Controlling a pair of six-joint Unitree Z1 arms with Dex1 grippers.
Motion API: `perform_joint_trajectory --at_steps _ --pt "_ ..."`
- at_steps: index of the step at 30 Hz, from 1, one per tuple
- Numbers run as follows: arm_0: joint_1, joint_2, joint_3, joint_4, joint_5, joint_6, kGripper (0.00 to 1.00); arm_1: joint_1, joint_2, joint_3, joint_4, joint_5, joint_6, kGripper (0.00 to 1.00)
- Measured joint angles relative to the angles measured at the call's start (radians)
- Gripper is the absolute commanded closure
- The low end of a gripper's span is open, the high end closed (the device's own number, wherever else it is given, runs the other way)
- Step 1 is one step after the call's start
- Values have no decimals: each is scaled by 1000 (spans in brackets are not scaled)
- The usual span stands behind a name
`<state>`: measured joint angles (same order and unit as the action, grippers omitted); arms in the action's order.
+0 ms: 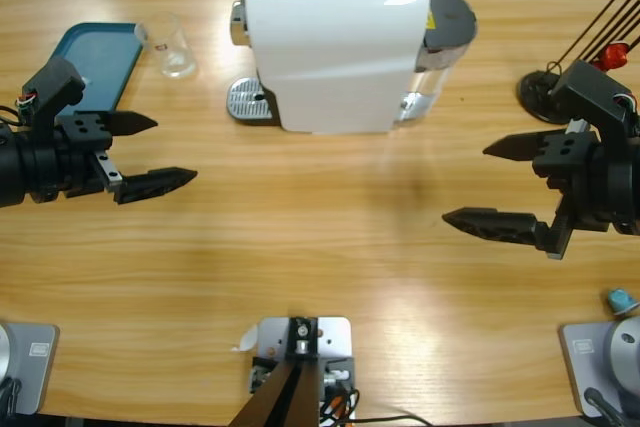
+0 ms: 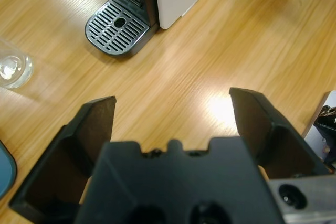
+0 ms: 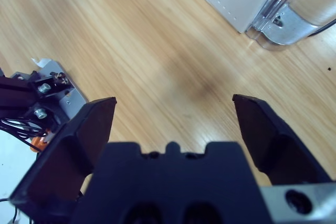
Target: Pour coffee
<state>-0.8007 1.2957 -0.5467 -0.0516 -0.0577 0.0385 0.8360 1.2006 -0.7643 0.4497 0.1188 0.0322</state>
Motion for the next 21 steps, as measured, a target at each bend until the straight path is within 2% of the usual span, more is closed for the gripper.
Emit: perform_joint_trajectory --at_steps 21 --pt "0 -25 0 -5 11 -64 55 0 14 0 0 0 0 18"
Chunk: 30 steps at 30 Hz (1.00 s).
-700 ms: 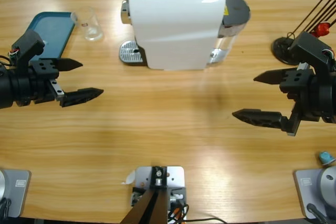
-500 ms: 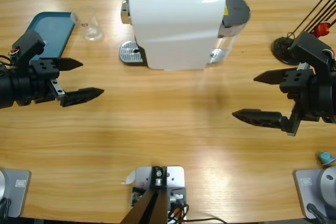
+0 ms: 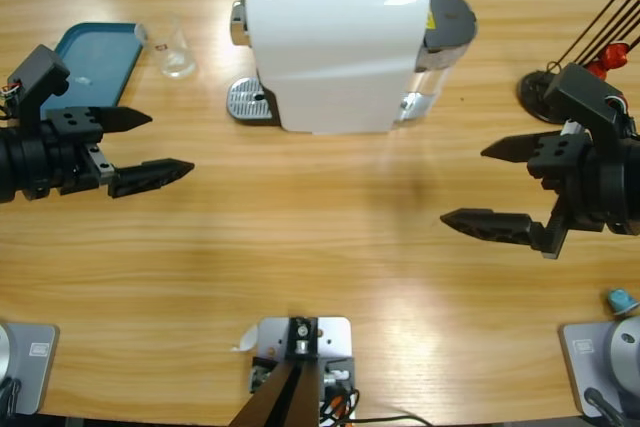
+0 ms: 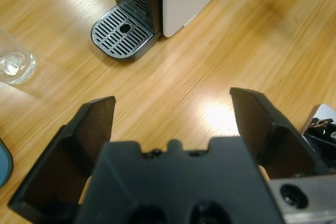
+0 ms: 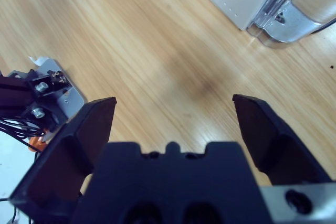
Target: Pour coffee
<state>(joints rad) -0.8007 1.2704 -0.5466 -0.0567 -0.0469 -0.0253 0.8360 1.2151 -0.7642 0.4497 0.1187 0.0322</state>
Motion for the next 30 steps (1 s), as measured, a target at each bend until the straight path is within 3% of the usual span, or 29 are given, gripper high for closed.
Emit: perform_joint_trajectory --at_steps 10,13,17,21,24,30 --pt "0 1 0 -10 0 -13 69 0 0 0 0 0 0 18" --pt "51 -15 -51 43 -23 -148 69 0 0 0 0 0 0 18" --pt "239 -28 -253 182 -237 -343 76 0 0 0 0 0 0 18" --pt "411 33 -423 193 -538 -497 147 0 0 0 0 0 0 18" --pt "477 133 -474 110 -689 -611 147 0 0 0 0 0 0 18" --pt "521 301 -488 -35 -799 -780 152 0 0 0 0 0 0 18"
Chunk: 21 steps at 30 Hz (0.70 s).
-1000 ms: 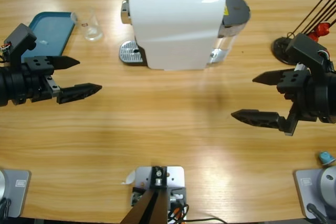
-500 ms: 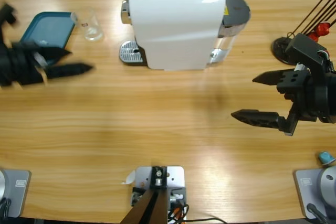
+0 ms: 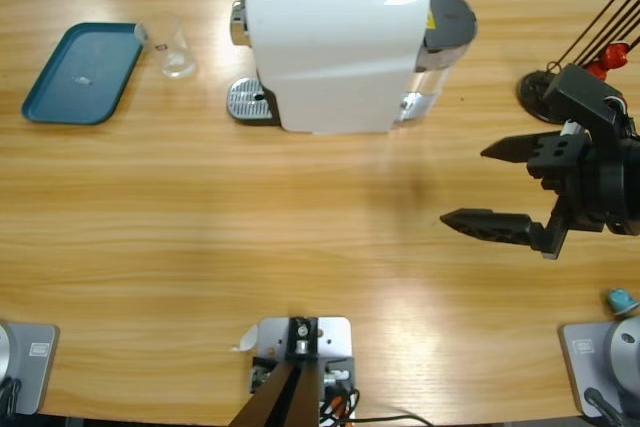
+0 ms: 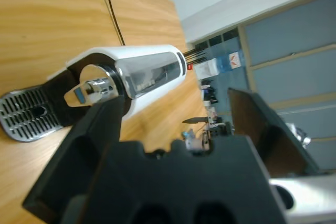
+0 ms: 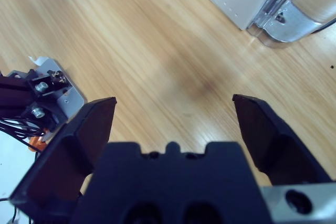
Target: Pour coffee
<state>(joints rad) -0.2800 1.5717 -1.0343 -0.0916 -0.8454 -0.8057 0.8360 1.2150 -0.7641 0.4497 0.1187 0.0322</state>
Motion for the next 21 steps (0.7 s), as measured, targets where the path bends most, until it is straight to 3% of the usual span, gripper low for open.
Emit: perform_joint_trajectory --at_steps 3,21 --pt "3 42 0 -18 -30 -39 188 0 0 0 0 0 0 18" --pt "0 106 -5 -24 -37 -125 188 0 -12 7 0 0 0 18"
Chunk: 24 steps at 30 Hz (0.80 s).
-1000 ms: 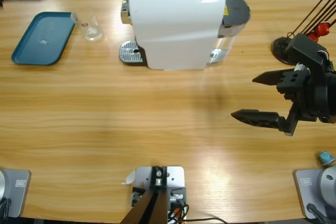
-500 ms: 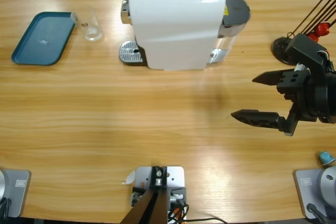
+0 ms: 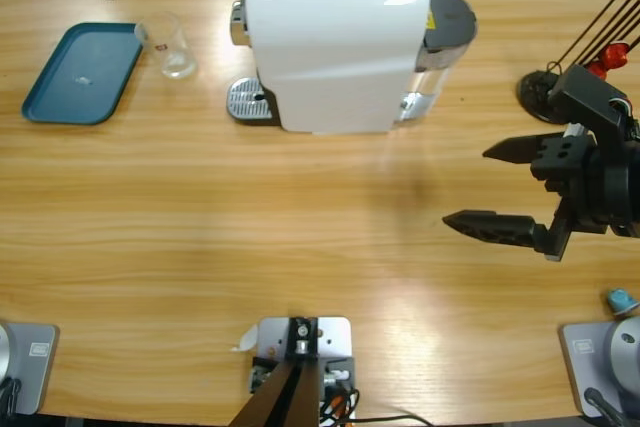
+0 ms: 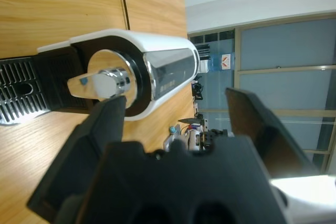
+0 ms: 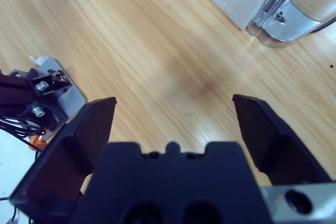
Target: Pour coffee
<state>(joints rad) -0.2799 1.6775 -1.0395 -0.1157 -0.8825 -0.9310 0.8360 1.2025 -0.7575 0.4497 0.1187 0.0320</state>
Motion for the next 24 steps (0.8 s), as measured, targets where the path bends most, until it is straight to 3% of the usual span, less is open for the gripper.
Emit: perform_joint_trajectory --at_steps 20,24 --pt "-45 80 -63 -31 0 -45 199 0 -3 2 -5 0 0 18" --pt "-50 95 -63 -43 0 -45 280 0 -3 2 -5 0 0 22"
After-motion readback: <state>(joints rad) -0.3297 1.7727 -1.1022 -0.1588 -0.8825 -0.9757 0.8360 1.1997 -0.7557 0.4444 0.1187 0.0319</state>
